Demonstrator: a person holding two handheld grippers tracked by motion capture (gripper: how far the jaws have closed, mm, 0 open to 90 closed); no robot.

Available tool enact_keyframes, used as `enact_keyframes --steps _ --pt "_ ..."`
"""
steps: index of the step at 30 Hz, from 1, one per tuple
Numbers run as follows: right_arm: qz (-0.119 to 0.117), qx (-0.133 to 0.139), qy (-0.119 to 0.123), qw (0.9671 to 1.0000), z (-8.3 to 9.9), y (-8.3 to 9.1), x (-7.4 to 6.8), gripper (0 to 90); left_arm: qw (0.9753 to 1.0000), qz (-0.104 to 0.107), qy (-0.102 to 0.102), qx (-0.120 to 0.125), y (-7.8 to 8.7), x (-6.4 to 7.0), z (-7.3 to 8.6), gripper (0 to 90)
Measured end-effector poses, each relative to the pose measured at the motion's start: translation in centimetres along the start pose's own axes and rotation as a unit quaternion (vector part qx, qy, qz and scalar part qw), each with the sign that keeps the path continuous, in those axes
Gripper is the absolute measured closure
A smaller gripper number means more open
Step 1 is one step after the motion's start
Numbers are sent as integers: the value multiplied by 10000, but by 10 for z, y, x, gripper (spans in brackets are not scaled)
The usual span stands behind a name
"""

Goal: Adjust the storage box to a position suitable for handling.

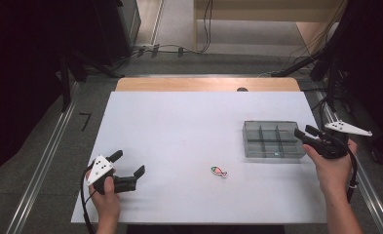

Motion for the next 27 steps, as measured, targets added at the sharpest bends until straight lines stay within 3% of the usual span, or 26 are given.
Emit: enact_keyframes --steps 1,6,13,19,27 --pt "139 -81 31 9999 2 -2 8 575 10000 1 -1 -2 0 0 0 0" --pt "391 -204 8 9990 9 -8 26 694 10000 -2 -2 -24 0 0 0 0" --pt "431 -298 -143 9985 19 -14 45 830 10000 54 -13 -23 -1 2 0 0" --pt "519 -416 -173 9976 29 -21 53 856 10000 59 -28 -33 -1 2 1 0" --pt "323 -593 -312 9972 44 -32 55 875 10000 47 -35 -45 -1 2 1 0"
Point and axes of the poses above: each handheld gripper's, and its own axes: y roughly backward along the jaws, z roughly out of its underside, x roughly to its right, the point moved 10 cm from there along -y, roughly forward along the jaws, and after that the axes turned 8 degrees about -y, right-handed, at the moved point
